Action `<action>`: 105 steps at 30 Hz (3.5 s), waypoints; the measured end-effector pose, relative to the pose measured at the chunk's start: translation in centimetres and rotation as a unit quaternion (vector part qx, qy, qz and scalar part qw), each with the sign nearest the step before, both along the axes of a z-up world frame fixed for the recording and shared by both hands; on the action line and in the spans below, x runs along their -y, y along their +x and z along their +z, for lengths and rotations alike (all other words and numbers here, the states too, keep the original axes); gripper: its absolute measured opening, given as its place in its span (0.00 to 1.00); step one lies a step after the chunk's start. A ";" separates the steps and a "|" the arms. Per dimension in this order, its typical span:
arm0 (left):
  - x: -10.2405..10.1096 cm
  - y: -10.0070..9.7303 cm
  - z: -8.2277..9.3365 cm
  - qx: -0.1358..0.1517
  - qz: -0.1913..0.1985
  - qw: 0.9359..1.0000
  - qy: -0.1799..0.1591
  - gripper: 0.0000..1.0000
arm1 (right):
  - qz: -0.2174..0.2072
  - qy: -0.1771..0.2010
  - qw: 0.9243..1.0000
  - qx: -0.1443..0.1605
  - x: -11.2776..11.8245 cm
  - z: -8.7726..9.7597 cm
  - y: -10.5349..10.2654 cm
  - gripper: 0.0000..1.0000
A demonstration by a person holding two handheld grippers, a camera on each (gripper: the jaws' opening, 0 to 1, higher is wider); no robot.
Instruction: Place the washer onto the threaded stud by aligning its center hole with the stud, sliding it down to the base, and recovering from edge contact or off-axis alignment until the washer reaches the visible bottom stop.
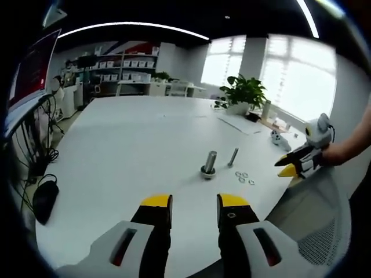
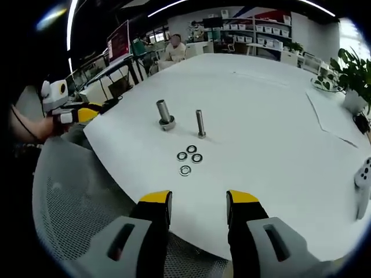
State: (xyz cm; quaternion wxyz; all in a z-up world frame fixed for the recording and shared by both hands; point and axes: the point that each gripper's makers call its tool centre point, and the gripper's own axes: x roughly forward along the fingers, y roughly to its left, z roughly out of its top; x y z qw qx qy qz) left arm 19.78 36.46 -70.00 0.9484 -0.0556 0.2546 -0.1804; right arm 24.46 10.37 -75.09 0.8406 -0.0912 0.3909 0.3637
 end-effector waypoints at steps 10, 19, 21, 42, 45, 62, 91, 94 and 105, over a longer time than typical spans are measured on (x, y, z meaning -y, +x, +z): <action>0.1 -0.1 -0.3 -0.004 -0.003 1.000 0.001 0.29 | 0.025 -0.016 1.000 -0.008 -1.7 -0.4 1.1 0.41; 0.2 -0.2 -0.4 -0.008 -0.004 1.000 0.001 0.29 | 0.050 -0.035 0.998 -0.031 -3.0 -1.4 1.2 0.41; 0.2 -0.2 -0.4 -0.008 -0.006 1.000 0.002 0.29 | 0.057 -0.045 0.997 -0.037 -3.2 -1.7 1.2 0.40; 0.3 -0.2 -0.6 -0.010 -0.009 1.000 -0.004 0.31 | 0.093 -0.091 0.990 -0.063 -5.1 -3.5 1.6 0.38; 0.4 -0.2 -0.5 -0.010 -0.012 1.000 -0.004 0.31 | 0.096 -0.094 0.989 -0.064 -5.3 -3.6 1.7 0.38; 0.6 -0.3 -0.7 -0.013 -0.019 1.000 -0.003 0.31 | 0.105 -0.119 0.985 -0.072 -5.6 -4.4 1.8 0.36; 0.7 -0.4 -0.8 -0.012 -0.024 1.000 0.006 0.32 | 0.197 -0.176 0.964 -0.038 -5.6 -5.0 1.3 0.23; 0.7 -0.4 -0.8 -0.011 -0.024 1.000 0.006 0.32 | 0.210 -0.178 0.961 -0.033 -5.7 -5.0 1.2 0.21; 0.7 -0.3 -0.8 -0.009 -0.024 1.000 0.006 0.32 | 0.239 -0.180 0.953 -0.047 -5.8 -5.0 1.2 0.17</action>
